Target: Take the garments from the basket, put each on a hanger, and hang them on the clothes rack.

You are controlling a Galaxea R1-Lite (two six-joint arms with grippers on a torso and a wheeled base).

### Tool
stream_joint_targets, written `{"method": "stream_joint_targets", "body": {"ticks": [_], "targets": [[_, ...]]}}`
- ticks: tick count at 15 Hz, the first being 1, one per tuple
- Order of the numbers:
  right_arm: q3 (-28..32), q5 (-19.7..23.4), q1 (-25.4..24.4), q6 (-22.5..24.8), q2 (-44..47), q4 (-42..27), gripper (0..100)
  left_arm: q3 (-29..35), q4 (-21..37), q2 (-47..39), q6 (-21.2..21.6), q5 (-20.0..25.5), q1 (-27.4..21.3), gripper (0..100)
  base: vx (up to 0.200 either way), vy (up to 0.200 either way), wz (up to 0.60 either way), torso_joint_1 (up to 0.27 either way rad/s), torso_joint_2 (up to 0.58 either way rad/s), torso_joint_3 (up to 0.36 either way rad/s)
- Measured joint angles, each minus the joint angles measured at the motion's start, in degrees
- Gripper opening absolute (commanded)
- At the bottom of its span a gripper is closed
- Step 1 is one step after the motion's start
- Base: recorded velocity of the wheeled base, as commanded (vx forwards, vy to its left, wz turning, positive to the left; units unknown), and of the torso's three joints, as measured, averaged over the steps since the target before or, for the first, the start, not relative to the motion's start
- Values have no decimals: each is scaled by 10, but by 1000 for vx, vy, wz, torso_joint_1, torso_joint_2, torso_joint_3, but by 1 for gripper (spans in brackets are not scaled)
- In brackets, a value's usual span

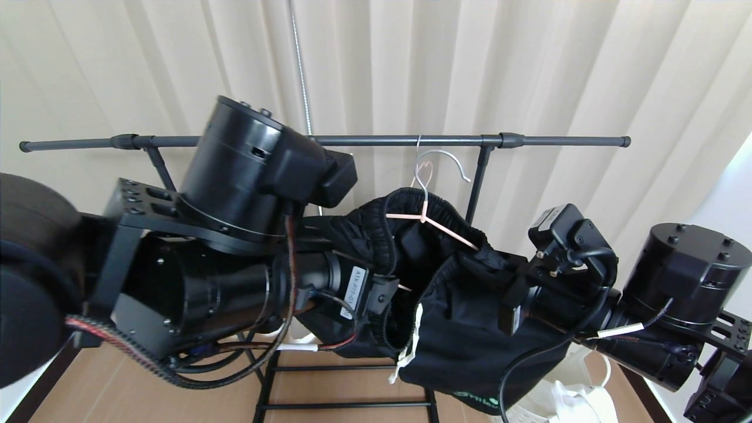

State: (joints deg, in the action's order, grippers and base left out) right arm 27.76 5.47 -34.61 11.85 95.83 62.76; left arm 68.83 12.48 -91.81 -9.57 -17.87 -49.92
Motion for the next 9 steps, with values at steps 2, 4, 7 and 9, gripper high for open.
{"method": "stream_joint_targets", "body": {"ticks": [2,4,7,9], "targets": [[-6,29,8,0,0,0,0,-16,0,35,33,1,19,100,0,0,0,0,0,0],[-14,74,18,0,0,1,0,-29,0,64,82,5,41,100,0,0,0,0,0,0],[-25,110,28,0,-1,1,0,-38,0,84,152,58,77,100,0,0,0,0,0,0],[-33,130,29,0,-4,1,0,-39,-18,85,211,154,105,100,0,0,0,0,0,0]]}}
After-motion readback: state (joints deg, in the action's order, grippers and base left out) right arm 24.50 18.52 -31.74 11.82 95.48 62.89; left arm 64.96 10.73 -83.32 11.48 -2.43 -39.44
